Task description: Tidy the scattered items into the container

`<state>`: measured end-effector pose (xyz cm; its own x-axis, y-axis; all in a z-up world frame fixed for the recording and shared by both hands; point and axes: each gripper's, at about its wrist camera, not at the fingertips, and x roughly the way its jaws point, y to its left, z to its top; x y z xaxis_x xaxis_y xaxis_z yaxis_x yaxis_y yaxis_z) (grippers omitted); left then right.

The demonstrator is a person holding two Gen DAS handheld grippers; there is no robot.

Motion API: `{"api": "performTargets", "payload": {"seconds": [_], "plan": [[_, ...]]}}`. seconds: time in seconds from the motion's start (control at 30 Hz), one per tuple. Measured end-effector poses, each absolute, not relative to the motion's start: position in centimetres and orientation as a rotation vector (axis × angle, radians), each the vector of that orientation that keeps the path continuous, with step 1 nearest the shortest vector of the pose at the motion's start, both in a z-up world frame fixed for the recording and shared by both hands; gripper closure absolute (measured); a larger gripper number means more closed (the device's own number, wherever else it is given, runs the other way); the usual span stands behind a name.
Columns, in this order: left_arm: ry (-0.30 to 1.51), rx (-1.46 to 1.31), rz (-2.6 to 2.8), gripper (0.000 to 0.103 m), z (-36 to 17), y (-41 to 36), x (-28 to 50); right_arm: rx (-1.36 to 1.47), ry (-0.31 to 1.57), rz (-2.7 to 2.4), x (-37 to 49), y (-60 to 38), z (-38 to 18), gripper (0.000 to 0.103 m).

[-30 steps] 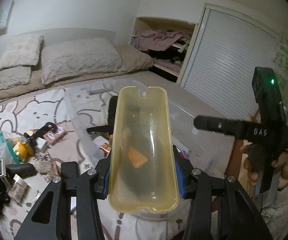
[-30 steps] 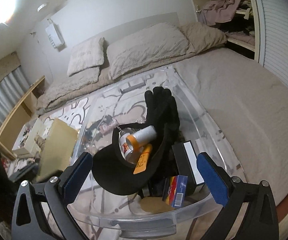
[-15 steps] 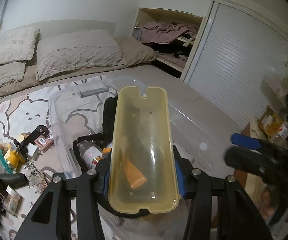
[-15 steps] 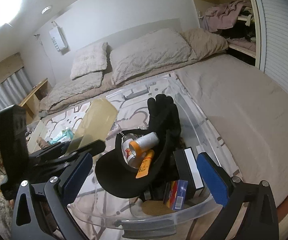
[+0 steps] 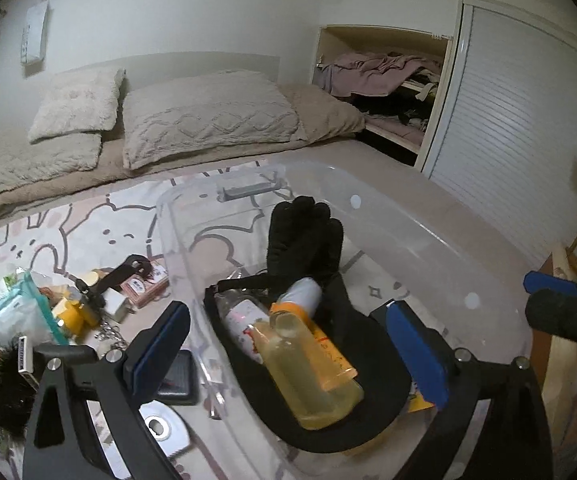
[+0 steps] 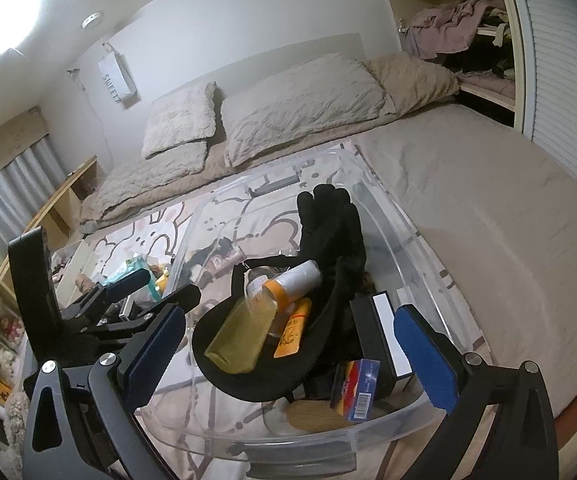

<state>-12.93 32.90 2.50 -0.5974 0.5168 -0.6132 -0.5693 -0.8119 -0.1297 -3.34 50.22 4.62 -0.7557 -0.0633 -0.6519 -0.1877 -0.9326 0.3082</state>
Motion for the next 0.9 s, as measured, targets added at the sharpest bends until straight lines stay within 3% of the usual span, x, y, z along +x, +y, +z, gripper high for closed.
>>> {"api": "performTargets", "payload": {"seconds": [0.43,0.67,0.9], "plan": [[0.149,-0.836,2.371,0.004,2.3,31.1,-11.3,-1.258,0.593,2.769,-4.9,50.2,2.1,0.000],[0.161,-0.791,2.382,0.004,3.2,29.2,-10.5,-1.497,0.747,2.615,-7.1,51.1,0.4,0.000],[0.127,-0.757,2.358,0.004,3.9,27.8,-9.5,-1.763,0.615,2.406,-9.8,50.7,-1.2,0.000]]}}
